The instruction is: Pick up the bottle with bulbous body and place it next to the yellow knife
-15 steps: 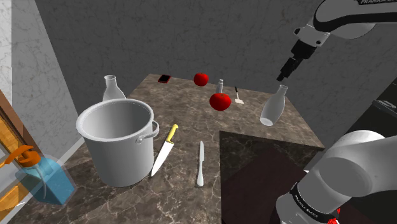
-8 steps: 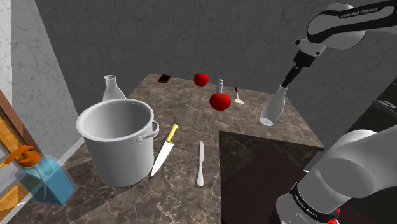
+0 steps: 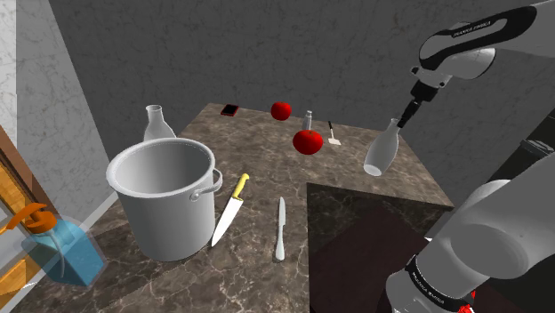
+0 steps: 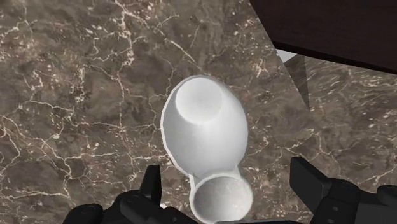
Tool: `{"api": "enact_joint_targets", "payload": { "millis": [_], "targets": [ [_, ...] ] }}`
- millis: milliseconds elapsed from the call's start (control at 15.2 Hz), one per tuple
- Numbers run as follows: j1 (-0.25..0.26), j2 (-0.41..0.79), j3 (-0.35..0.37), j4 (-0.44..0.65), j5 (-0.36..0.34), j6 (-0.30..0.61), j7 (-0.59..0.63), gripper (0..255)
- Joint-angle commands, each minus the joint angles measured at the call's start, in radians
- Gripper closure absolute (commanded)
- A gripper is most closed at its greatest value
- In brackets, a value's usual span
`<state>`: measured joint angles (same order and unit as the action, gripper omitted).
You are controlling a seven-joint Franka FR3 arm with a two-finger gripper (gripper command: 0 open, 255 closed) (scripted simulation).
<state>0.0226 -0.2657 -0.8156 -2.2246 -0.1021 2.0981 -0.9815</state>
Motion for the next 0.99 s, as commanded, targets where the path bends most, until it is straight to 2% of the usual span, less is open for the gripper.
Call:
{"api": "enact_joint_targets", "payload": {
  "millis": [0,264,792,858,924],
  "targets": [
    [0.007,0.022,-0.013,-0.007,0.014,0.025,-0.015,0],
    [0.018,0.061,-0.031,-0.042,0.042,0.089,-0.037,0],
    [0.018,0.061,-0.031,-0.042,0.042,0.088,-0.037,0],
    [0.018,0.061,-0.031,-0.042,0.042,0.088,-0.037,255],
    [0.018,0.061,-0.031,-0.042,0.042,0.088,-0.037,255]
  ]
}}
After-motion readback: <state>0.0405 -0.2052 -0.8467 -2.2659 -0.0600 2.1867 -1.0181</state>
